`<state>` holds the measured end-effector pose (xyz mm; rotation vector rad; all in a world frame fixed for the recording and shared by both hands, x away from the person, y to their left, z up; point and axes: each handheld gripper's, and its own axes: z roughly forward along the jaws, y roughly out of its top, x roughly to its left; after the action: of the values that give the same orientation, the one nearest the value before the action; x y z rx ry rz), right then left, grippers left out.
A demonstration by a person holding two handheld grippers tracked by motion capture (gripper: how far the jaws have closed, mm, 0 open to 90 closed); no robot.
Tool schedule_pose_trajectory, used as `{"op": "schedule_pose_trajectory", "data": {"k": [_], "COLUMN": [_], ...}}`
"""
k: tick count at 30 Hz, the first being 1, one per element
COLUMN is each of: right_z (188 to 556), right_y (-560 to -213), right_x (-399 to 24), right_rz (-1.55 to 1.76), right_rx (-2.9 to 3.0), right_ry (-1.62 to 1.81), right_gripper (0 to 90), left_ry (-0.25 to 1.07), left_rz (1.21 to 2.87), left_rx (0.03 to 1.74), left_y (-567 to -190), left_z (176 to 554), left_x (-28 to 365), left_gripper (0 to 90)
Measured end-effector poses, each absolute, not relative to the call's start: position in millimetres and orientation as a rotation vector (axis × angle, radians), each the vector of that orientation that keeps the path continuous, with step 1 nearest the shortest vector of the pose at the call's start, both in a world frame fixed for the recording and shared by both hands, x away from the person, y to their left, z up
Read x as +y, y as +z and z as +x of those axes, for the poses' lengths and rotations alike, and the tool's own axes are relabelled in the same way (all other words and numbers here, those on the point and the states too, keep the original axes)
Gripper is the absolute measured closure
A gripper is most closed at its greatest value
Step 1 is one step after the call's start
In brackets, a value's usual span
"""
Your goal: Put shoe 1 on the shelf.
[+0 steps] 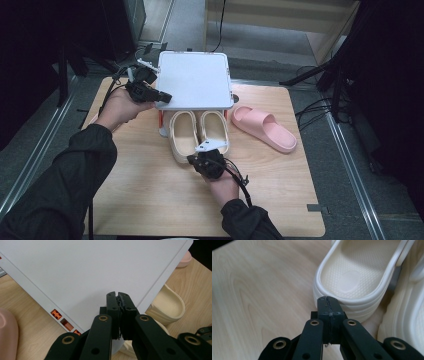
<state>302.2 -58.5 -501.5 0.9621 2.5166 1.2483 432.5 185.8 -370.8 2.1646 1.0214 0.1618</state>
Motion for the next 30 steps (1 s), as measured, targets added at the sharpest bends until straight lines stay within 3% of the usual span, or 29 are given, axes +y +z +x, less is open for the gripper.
{"op": "schedule_pose_trajectory", "data": {"k": [30], "right_z": [375], "right_y": [-505], "right_x": [-6], "right_rz": [1.104], "right_rx": [2.309], "right_ry": [1.196], "right_gripper": [87.2], "left_ry": [0.152], "left_rz": [2.178], "left_rx": [1.021], "left_y": [-370], "left_z": [433], "left_x": [185], "left_gripper": [88.9]}}
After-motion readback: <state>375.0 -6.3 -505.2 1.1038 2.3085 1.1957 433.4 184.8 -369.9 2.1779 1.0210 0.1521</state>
